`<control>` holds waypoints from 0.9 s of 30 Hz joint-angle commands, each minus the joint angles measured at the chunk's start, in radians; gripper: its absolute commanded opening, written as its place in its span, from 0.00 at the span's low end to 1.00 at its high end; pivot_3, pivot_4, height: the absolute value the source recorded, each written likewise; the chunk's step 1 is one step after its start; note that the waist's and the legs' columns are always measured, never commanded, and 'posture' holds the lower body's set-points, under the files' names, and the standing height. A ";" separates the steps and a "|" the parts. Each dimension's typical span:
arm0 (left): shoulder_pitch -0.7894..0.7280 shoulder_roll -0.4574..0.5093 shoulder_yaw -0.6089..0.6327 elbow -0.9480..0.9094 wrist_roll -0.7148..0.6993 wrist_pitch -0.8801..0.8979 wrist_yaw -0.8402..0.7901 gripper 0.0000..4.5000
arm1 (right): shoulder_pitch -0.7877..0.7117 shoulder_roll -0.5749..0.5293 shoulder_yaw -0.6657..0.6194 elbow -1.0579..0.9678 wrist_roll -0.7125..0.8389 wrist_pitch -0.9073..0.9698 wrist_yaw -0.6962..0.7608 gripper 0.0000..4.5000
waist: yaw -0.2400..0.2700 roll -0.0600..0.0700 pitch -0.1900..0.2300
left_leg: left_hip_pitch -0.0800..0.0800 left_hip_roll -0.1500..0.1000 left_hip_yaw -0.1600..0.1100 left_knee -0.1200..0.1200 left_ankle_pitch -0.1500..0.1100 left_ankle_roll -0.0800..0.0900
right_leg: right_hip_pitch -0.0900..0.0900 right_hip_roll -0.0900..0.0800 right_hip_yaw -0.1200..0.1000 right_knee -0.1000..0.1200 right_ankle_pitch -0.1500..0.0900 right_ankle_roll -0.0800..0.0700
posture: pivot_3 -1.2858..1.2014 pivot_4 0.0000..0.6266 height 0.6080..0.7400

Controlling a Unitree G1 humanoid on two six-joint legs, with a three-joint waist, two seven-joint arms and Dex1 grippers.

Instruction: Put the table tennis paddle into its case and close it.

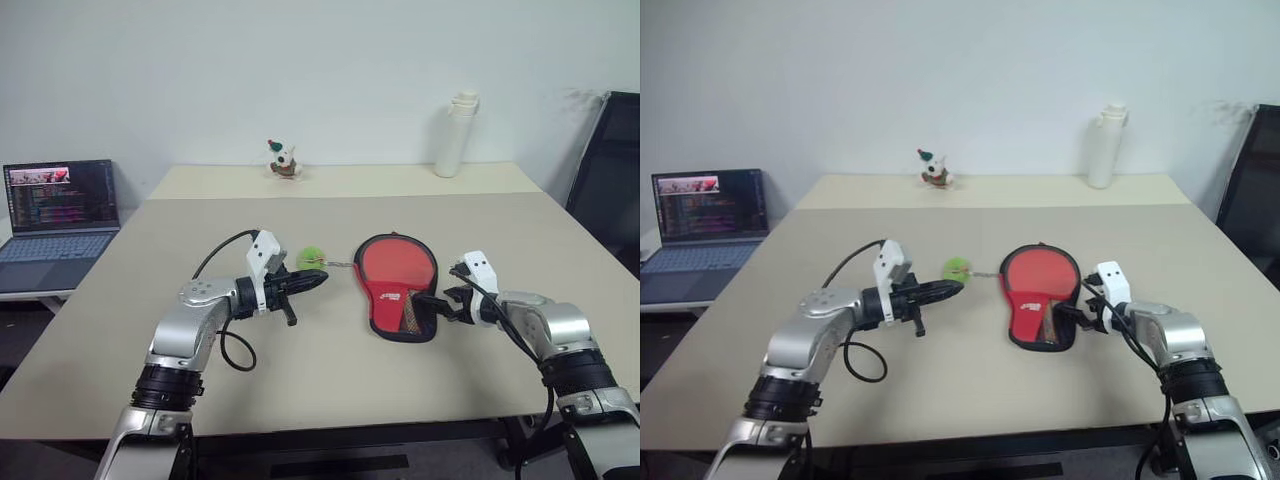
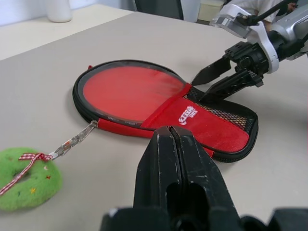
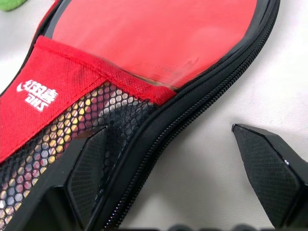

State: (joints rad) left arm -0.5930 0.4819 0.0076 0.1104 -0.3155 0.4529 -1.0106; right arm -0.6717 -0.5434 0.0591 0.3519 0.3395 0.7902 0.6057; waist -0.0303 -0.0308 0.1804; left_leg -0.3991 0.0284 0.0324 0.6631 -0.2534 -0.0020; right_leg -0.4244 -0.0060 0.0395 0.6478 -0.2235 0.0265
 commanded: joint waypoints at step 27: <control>0.189 0.218 0.015 -0.232 -0.148 0.081 -0.197 0.00 | 0.050 0.202 0.083 -0.348 0.104 0.334 0.150 0.00 | -0.029 -0.001 -0.001 | 0.000 0.004 -0.001 -0.002 0.000 0.000 | -0.002 0.003 0.001 0.001 0.000 -0.003 | 0.52 0.24 1.00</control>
State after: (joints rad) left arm -0.4116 0.6784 -0.0020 -0.0765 -0.4359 0.5299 -1.1908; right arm -0.6279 -0.3470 0.1365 0.0768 0.3999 1.0961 0.7403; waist -0.0596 -0.0316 0.1794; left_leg -0.3994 0.0318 0.0315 0.6615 -0.2535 -0.0021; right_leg -0.4266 -0.0030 0.0404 0.6493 -0.2241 0.0239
